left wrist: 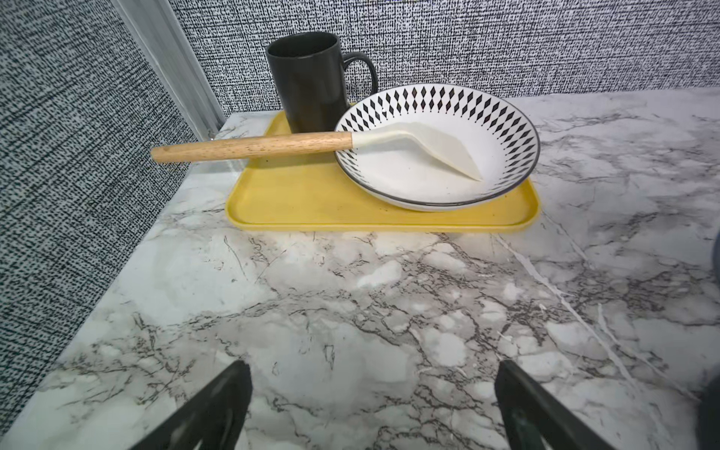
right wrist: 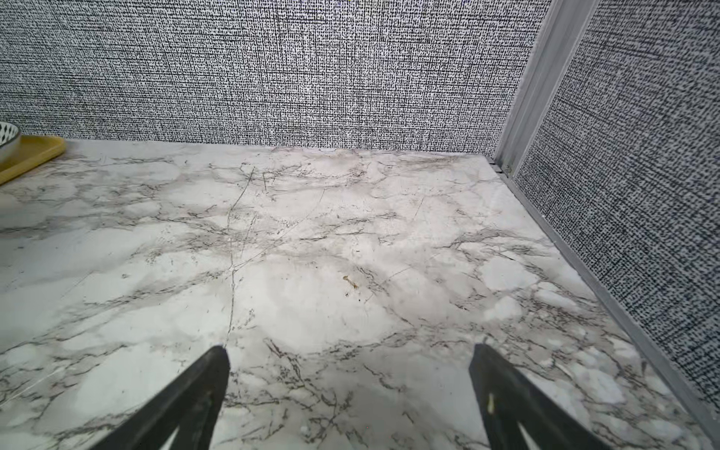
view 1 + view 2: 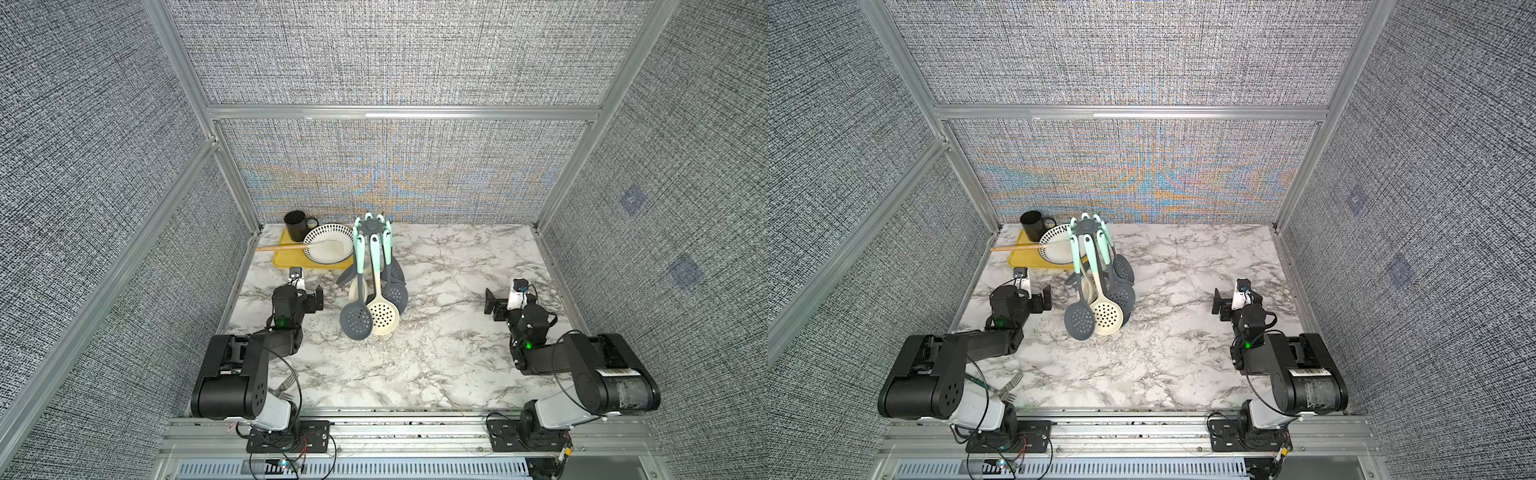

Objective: Hang the skimmer on the kitchen utensil rack
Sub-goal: Reset both arms

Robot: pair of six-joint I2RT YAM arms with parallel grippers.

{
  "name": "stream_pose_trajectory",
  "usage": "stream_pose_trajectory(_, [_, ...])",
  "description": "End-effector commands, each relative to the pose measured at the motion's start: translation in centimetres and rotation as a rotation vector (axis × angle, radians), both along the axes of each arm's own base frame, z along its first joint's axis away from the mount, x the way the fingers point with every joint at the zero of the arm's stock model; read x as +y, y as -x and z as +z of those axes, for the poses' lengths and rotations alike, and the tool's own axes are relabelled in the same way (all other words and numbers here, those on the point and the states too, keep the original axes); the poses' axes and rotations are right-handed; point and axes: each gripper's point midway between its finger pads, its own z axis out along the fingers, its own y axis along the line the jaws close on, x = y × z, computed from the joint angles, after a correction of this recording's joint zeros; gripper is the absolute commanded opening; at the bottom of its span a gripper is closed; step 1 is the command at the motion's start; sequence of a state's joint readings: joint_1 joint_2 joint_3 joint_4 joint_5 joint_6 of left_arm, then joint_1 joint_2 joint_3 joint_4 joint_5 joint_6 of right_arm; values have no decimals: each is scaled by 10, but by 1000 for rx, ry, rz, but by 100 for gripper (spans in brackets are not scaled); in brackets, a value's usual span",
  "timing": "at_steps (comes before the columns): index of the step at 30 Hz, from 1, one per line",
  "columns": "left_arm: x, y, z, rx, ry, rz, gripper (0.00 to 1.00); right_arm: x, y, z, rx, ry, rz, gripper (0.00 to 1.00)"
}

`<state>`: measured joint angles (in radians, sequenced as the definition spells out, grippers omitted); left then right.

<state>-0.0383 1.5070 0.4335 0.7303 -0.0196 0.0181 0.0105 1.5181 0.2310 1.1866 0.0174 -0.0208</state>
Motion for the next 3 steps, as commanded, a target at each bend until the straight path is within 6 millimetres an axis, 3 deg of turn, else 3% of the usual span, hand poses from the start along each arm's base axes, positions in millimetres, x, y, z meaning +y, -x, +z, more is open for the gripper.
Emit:
stream_pose_trajectory(1, [-2,-1,3,-13,7,-5,99,1,-4,8,-29,2,2,99])
stream_pose_trajectory(3, [-1,-1,3,-13,7,-5,99,0,-2,10,-38,5,0,99])
